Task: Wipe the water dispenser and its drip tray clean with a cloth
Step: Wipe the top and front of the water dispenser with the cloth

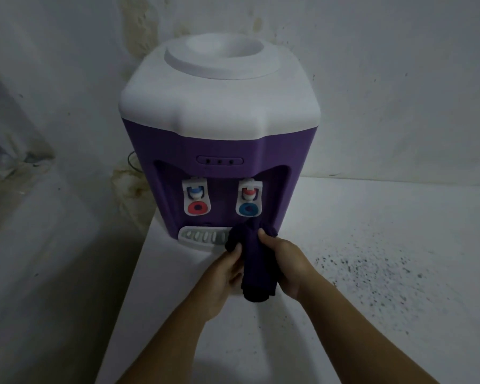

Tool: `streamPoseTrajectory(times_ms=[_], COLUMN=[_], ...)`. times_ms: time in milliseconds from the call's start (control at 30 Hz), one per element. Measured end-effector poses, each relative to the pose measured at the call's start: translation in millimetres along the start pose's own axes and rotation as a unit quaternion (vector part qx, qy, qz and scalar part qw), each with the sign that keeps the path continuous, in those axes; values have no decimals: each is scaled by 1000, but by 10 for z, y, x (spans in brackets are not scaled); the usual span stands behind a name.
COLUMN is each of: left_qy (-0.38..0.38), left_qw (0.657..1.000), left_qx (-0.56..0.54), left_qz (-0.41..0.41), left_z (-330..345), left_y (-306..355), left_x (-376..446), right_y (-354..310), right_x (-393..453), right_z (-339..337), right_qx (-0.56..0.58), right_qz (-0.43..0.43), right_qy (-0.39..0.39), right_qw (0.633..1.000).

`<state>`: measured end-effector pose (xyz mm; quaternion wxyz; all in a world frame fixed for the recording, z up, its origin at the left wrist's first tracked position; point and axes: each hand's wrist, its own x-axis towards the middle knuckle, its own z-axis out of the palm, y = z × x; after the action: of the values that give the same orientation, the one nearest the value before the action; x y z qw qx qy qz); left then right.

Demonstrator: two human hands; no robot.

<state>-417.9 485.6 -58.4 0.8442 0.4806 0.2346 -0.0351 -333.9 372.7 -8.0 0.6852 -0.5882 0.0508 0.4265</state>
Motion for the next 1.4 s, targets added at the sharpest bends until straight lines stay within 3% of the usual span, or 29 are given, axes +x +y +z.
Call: streamPoseTrajectory(times_ms=[100,233,333,600,867,1100,1167,1300,1400], left_qy=[3,103,138,149,151,132,180,318,363], left_qw=[998,989,979,972,947,931,928,934,930], left_qx=[42,50,81,164,279,341,325,162,59], left_qz=[47,98,123,78,52,10,18,13,-20], left_z=[-138,-289,-395,-353,-216,-194,-232,-476,-700], left_y=[-80,-26,56,24,-143,-141,-109,3,57], left_x=[23,16,28,110,218,305,315,390,485], right_y=[27,23,-19,114,178,257,254,256,254], right_x=[45,127,146,255,293,360,392,470,569], right_z=[39,72,21,-26,-263,-341,-331,-242,-191], right_qx=[-5,-50,-56,-120,-327,-502,-523,-474,-422], right_qz=[5,-23,-41,-69,-82,-119,-100,-46,-28], right_qy=[-1,40,63,159,284,293,291,270,274], right_qw=[1000,998,996,978,898,805,795,837,864])
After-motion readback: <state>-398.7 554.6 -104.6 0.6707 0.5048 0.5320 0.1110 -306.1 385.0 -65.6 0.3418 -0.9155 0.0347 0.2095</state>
